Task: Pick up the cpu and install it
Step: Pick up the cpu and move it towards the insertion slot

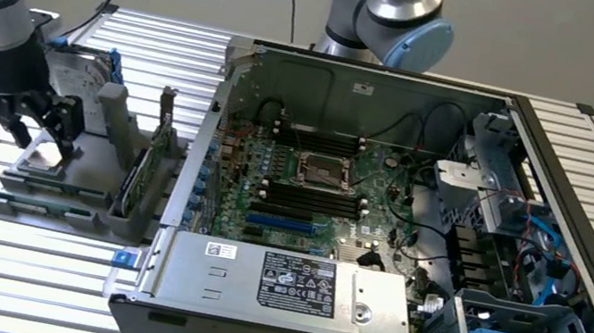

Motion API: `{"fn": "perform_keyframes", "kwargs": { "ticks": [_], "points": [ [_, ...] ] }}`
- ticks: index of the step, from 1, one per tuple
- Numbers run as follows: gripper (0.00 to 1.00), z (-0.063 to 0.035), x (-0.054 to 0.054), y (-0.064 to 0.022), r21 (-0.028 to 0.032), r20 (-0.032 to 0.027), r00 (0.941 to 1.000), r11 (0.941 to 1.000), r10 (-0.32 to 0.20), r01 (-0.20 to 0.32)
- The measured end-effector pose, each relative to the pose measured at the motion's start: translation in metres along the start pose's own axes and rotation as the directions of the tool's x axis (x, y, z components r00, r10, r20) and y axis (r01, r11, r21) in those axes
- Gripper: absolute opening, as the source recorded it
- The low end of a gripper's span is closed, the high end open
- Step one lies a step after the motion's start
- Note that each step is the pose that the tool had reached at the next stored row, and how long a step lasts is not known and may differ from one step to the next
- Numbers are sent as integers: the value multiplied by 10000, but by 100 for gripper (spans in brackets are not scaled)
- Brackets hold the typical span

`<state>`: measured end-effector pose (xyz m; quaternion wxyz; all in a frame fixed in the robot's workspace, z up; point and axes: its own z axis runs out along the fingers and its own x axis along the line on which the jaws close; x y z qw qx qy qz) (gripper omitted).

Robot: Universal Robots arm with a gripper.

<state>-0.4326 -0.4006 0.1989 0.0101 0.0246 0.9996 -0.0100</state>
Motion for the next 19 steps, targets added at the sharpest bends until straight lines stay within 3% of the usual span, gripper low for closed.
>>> {"fn": "perform_keyframes", "kwargs": {
  "ticks": [9,19],
  "points": [
    [68,111,5,-3,-156,-15,10000,9999,-45,45],
    [68,132,7,-5,-158,-119,9999,9999,-49,47]
  ]
}}
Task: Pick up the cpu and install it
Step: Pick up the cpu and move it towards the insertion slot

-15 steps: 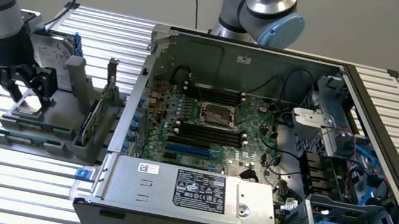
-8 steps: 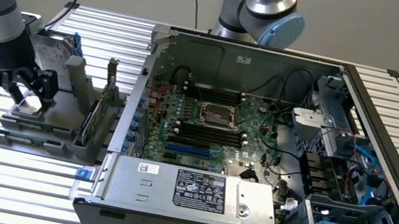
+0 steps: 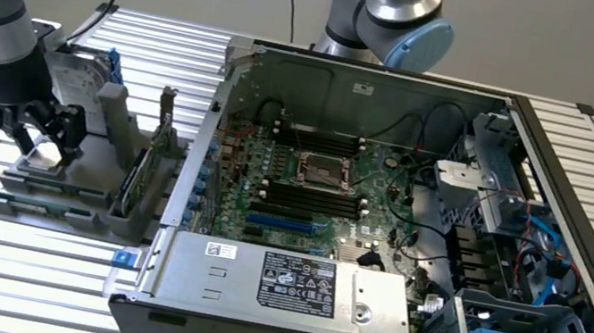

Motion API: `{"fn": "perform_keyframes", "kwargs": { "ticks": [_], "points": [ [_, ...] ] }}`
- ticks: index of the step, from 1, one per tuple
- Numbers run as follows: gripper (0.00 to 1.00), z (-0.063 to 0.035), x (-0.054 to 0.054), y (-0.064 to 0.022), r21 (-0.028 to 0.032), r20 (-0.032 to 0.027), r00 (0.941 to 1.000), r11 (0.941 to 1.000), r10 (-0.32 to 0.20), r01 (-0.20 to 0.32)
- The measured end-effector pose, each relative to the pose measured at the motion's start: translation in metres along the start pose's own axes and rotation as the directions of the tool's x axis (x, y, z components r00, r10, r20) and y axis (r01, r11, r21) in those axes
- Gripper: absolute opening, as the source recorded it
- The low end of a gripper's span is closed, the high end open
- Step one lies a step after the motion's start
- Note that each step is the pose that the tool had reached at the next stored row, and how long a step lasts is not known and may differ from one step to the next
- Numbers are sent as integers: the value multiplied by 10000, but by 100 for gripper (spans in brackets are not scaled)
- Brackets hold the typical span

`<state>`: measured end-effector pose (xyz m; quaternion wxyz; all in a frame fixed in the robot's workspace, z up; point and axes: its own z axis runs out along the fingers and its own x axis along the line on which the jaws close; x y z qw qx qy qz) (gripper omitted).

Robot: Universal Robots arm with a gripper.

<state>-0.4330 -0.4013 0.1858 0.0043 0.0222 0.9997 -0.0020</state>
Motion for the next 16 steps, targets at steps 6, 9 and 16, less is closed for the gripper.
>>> {"fn": "perform_keyframes", "kwargs": {
  "ticks": [6,9,16],
  "points": [
    [68,-26,-1,-2,-71,-11,10000,10000,-14,14],
    [68,-27,-2,-22,-77,-22,10000,10000,-16,16],
    [68,-26,-2,-33,-103,-43,10000,9999,-90,89]
  ]
}}
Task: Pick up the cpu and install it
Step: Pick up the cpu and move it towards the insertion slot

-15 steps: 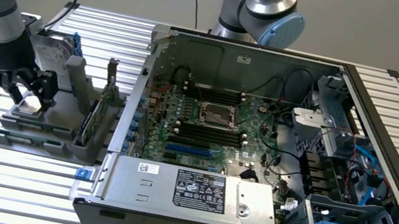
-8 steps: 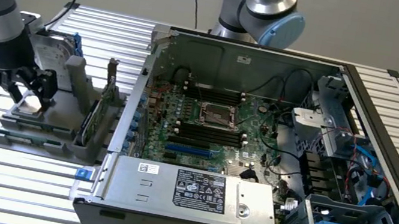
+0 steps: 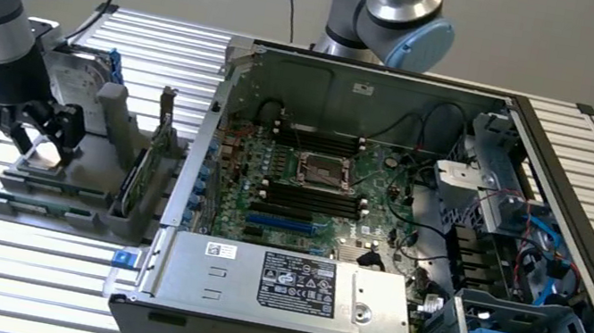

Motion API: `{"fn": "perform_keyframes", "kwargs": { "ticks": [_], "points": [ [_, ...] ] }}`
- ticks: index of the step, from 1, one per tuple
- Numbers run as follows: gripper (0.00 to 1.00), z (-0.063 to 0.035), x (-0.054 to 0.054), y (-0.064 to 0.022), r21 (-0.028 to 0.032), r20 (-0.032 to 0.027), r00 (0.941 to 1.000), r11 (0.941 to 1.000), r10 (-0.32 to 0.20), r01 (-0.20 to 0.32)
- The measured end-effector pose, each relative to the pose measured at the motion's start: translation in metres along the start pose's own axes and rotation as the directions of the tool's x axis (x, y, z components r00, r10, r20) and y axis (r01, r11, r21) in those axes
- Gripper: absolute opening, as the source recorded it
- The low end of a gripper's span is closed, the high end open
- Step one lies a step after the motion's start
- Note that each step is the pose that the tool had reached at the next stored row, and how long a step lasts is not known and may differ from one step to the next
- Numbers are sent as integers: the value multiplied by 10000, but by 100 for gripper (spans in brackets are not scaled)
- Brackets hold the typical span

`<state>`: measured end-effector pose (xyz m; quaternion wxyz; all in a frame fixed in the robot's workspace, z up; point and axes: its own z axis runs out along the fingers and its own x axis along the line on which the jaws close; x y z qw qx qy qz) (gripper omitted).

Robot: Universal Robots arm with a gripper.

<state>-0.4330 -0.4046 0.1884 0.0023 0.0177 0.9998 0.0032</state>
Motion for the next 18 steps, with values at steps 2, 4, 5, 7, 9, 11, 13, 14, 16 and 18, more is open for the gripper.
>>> {"fn": "perform_keyframes", "kwargs": {
  "ticks": [2,4,5,7,9,11,13,14,16,18],
  "points": [
    [68,3,0,-1,-15,0,10000,10000,-60,60],
    [68,4,0,-2,-26,-2,9999,9999,-119,119],
    [65,5,0,-3,-31,-3,9999,9999,-148,148],
    [65,6,0,-4,-46,-3,9998,9998,-209,209],
    [58,6,0,-5,-62,-5,9997,9996,-261,261],
    [58,7,-1,-6,-82,-6,9995,9995,-313,313],
    [58,7,-4,-9,-100,-9,9993,9993,-370,369],
    [58,8,-4,-10,-107,-9,9992,9992,-397,397],
    [58,12,-5,-13,-120,-9,9990,9989,-447,447],
    [58,16,-6,-19,-140,-11,9988,9987,-483,483]
  ]
}}
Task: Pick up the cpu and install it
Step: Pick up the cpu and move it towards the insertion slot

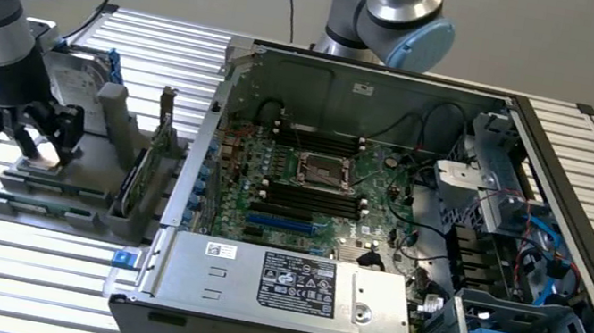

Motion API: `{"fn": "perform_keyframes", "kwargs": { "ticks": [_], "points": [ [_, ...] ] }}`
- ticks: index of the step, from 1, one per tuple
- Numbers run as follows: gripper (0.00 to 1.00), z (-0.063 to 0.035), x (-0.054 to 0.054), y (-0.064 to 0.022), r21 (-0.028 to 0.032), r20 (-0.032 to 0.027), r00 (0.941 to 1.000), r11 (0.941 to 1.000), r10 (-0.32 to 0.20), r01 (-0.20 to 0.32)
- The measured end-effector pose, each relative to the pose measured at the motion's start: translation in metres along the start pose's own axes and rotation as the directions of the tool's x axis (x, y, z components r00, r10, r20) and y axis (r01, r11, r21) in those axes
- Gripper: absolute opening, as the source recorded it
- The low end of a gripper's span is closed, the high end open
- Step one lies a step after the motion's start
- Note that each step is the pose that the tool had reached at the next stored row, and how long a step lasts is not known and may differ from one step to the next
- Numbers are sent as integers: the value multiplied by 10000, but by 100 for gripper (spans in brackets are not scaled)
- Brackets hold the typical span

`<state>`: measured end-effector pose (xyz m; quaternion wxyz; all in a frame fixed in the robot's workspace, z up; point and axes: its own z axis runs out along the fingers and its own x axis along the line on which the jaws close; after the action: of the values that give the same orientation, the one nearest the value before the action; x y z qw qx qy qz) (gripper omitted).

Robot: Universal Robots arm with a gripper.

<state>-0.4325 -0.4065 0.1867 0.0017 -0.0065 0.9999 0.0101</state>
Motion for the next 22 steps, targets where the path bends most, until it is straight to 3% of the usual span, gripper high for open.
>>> {"fn": "perform_keyframes", "kwargs": {
  "ticks": [7,11,15,22],
  "points": [
    [58,13,0,-5,-148,-6,10000,9999,-15,15],
    [55,13,0,-6,-204,-27,10000,9998,-15,14],
    [55,-7,0,-6,-257,-88,10000,9997,-14,12],
    [55,-135,0,-3,-354,-185,9998,9994,-12,6]
  ]
}}
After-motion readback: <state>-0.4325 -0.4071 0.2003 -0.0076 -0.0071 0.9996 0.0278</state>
